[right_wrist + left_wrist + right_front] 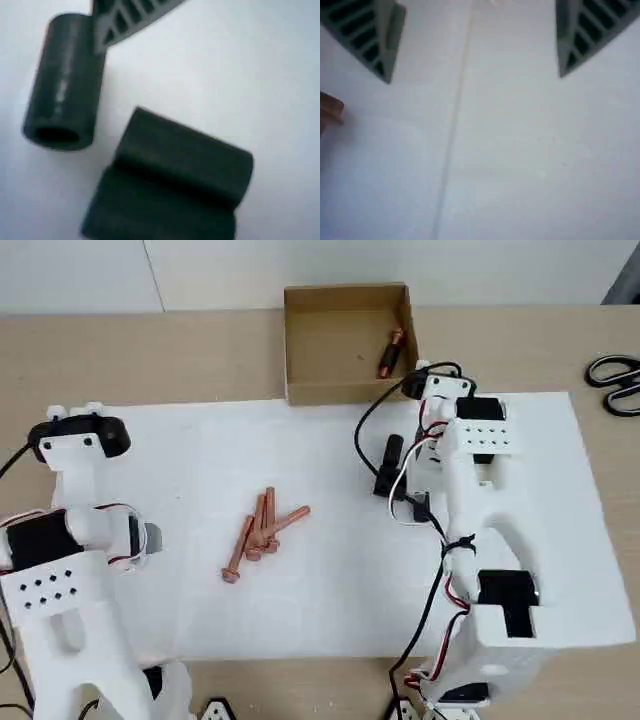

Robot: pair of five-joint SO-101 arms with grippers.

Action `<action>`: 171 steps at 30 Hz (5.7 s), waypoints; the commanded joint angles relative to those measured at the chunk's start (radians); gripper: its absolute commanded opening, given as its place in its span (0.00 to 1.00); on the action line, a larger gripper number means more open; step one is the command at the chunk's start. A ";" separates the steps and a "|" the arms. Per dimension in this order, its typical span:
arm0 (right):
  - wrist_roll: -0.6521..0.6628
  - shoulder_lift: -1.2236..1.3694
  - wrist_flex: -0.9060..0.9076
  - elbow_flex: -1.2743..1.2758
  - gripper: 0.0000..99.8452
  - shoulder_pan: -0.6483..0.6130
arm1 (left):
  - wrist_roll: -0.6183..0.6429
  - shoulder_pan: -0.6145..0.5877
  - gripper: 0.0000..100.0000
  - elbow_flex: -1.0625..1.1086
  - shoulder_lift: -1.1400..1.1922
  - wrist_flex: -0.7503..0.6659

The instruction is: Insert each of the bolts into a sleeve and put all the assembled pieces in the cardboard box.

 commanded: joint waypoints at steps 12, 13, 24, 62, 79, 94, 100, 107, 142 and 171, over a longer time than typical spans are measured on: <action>-0.002 0.101 -0.058 -0.002 0.16 -0.071 | -0.003 0.002 0.21 -0.005 -0.006 -0.021; -0.002 0.114 -0.064 -0.002 0.16 -0.068 | -0.003 0.002 0.21 -0.004 -0.006 -0.021; 0.000 0.193 -0.124 -0.005 0.16 -0.018 | -0.003 0.002 0.21 -0.004 -0.006 -0.021; 0.066 -0.286 0.288 -0.146 0.00 0.001 | 0.068 0.342 0.21 -0.406 0.549 0.092; 0.063 -0.286 0.278 -0.146 0.00 0.001 | 0.068 0.413 0.20 -0.433 0.855 0.041; 0.063 -0.286 0.282 -0.146 0.00 0.001 | 0.095 0.416 0.20 -0.433 0.980 -0.043; 0.063 -0.286 0.282 -0.146 0.00 0.001 | 0.097 0.417 0.13 -0.432 1.017 -0.066; 0.063 -0.286 0.280 -0.146 0.00 0.001 | 0.097 0.417 0.07 -0.433 1.040 -0.071; 0.063 -0.285 0.278 -0.144 0.00 0.001 | -0.480 0.371 0.01 -0.880 1.039 0.094; 0.063 -0.288 0.234 -0.055 0.00 0.001 | -1.392 0.414 0.01 -0.883 1.266 -0.262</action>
